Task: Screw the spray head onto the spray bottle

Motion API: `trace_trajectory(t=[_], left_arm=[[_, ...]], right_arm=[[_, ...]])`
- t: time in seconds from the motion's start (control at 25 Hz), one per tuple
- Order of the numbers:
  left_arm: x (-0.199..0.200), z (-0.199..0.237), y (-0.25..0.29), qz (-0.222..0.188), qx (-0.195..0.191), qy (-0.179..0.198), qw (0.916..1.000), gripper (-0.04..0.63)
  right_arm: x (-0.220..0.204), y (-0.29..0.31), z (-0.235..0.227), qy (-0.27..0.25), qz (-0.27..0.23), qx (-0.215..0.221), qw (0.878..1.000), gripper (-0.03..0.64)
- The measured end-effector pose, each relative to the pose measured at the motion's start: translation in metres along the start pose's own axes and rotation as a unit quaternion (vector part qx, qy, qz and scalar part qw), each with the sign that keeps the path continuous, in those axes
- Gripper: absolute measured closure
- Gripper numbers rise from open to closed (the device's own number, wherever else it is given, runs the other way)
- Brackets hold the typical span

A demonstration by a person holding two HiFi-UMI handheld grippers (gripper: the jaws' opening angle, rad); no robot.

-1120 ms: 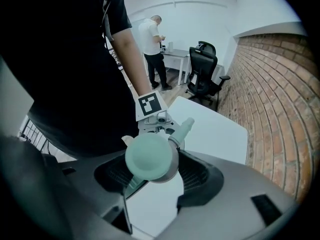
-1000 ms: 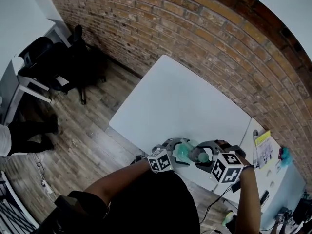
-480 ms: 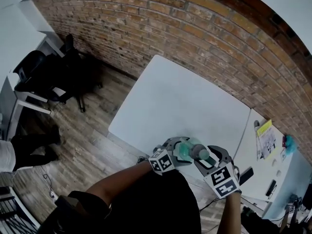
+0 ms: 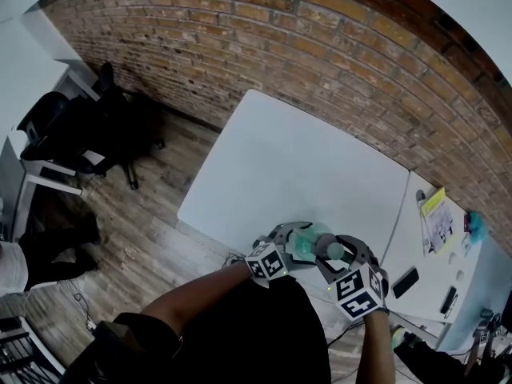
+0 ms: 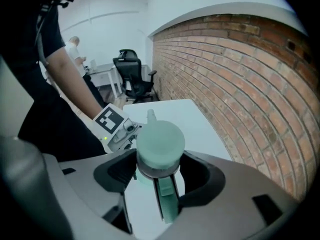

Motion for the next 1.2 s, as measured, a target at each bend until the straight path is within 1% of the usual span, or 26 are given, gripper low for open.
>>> trace_trajectory(t=[0.12, 0.24, 0.44, 0.64, 0.84, 0.92, 1.0, 1.04, 1.12, 1.2], left_arm=[[0.0, -0.001, 0.0, -0.001, 0.001, 0.0, 1.0, 0.106], [0.0, -0.002, 0.0, 0.001, 0.002, 0.001, 1.0, 0.106], [0.0, -0.002, 0.001, 0.006, 0.009, 0.001, 0.9999, 0.106], [0.001, -0.004, 0.001, 0.007, 0.015, -0.001, 0.9999, 0.106], [0.001, -0.005, 0.001, 0.013, 0.027, -0.004, 0.9996, 0.106], [0.002, -0.007, 0.001, 0.016, 0.033, -0.007, 0.9993, 0.106], [0.003, -0.008, 0.001, 0.019, 0.036, -0.008, 0.9991, 0.106], [0.003, -0.008, 0.0, 0.021, 0.037, -0.008, 0.999, 0.106], [0.004, -0.008, 0.0, 0.025, 0.038, -0.007, 0.9989, 0.106], [0.005, -0.008, 0.001, 0.027, 0.038, -0.007, 0.9989, 0.106]], right_arm=[[0.002, 0.001, -0.001, -0.071, 0.024, 0.024, 0.997, 0.351], [0.007, 0.004, -0.005, -0.133, 0.053, 0.056, 0.988, 0.351], [0.014, 0.007, -0.009, -0.241, 0.094, 0.098, 0.961, 0.351], [0.019, 0.009, -0.008, -0.336, 0.12, 0.125, 0.926, 0.351], [0.024, 0.011, -0.012, -0.387, 0.137, 0.151, 0.899, 0.347], [0.024, 0.011, -0.011, -0.403, 0.137, 0.156, 0.891, 0.345], [0.024, 0.011, -0.011, -0.407, 0.131, 0.159, 0.89, 0.345], [0.023, 0.011, -0.011, -0.402, 0.128, 0.16, 0.893, 0.345], [0.022, 0.01, -0.014, -0.38, 0.118, 0.157, 0.904, 0.345], [0.022, 0.003, -0.018, -0.35, 0.096, 0.153, 0.919, 0.345]])
Point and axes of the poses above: the fingertips, and each gripper's own axes: y forward along the fingers, z to its left, x out of its top, the point moved 10 cm from there along -y, backward along the fingers, and after that the axes turned 12 degrees about y, right-handed, at the moved point
